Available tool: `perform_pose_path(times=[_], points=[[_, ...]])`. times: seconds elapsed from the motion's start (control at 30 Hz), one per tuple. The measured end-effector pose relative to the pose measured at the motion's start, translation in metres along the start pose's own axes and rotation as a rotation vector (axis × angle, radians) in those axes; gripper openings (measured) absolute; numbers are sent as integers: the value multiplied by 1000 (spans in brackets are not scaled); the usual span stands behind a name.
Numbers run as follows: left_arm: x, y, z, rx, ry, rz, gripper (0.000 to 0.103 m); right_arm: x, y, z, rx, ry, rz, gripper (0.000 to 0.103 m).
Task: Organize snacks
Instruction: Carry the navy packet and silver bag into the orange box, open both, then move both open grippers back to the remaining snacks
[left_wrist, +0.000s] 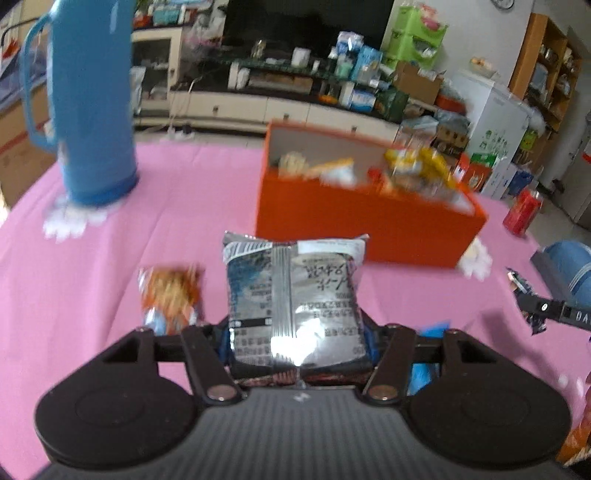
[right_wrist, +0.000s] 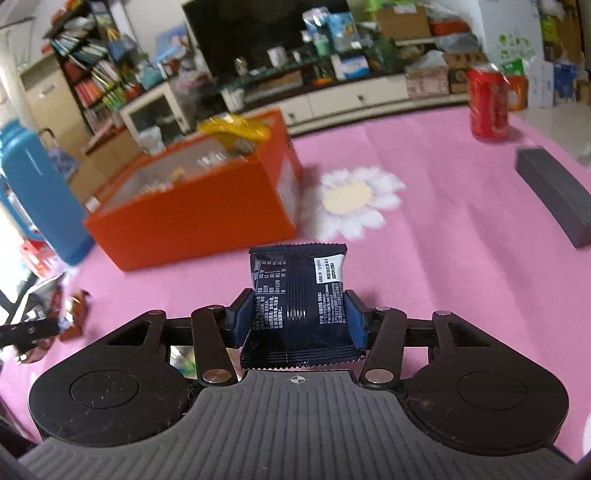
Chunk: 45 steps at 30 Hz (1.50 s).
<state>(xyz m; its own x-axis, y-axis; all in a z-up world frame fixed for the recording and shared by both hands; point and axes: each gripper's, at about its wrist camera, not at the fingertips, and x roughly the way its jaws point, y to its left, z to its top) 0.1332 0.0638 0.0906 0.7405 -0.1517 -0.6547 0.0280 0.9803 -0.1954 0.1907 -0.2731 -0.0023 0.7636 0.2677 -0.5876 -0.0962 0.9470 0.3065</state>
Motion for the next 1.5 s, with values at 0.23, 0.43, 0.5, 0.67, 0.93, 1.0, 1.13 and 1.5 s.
perform_pose_path(times=[0.23,0.43,0.5,0.67,0.93,1.0,1.13,1.5], points=[[32,-14,91,8,-138,-1,59,25,58,74,-97,-125,74,34],[115,-26,141,26,-154,41,59,112,108,127,-160,-149,90,34],[140,-25,146,8,-134,52,59,145,114,135,-142,-111,86,33],[179,-17,147,2,-101,93,58,182,141,143,-214,-117,43,32],[178,-15,138,50,-129,104,67,206,151,135,-276,-56,-17,34],[172,-13,139,21,-145,82,73,203,148,136,-260,-69,-27,34],[158,-16,142,27,-195,98,81,190,142,143,-222,-93,-9,39],[120,-35,143,71,-227,49,81,141,149,139,-291,-160,-11,62]])
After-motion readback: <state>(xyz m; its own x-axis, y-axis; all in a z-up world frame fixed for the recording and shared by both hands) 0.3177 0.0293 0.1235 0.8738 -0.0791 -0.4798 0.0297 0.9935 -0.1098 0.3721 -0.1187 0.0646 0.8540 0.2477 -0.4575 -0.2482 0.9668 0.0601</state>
